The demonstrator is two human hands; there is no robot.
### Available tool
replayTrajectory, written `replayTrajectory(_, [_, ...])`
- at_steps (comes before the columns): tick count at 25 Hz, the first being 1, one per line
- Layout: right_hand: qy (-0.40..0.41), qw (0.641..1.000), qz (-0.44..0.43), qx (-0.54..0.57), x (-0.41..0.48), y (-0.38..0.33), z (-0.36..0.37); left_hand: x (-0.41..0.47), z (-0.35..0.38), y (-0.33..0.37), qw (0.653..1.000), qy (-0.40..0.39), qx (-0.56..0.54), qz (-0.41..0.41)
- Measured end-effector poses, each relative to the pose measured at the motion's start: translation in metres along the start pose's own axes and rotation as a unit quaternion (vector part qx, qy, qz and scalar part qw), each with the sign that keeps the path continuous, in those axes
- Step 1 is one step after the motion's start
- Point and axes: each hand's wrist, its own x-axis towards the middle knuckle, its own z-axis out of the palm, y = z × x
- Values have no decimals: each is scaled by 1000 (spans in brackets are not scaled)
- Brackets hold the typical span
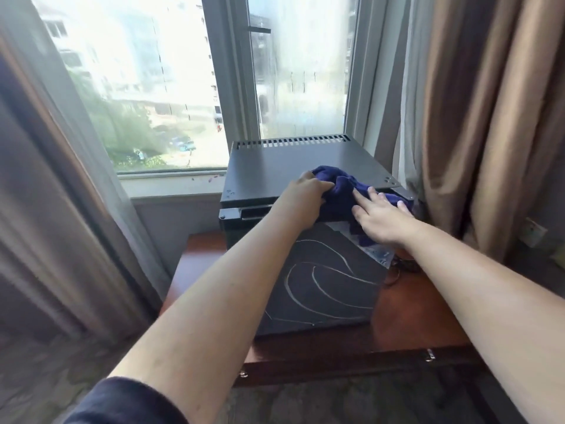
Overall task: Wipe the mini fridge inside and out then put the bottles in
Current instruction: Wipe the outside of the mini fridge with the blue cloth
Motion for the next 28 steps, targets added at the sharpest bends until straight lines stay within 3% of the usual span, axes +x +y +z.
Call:
replayTrajectory(7, [26, 999, -42, 16, 2, -107, 36, -40, -27, -98, 1000, 9, 12, -27])
replayTrajectory(12, [59, 997, -44, 20, 0, -183, 63, -64, -46, -166, 1000, 12, -20, -2])
replayTrajectory(19, [140, 984, -22, 111, -23, -217, 93, -90, -39, -197, 992, 45, -118, 19])
replayTrajectory(24, [171, 906, -5, 386, -53, -215, 119, -118, -24, -179, 982, 108, -147, 52])
replayTrajectory(28, [188, 856, 57, 478, -68, -215, 130, -137, -5, -154, 980, 166, -80, 75])
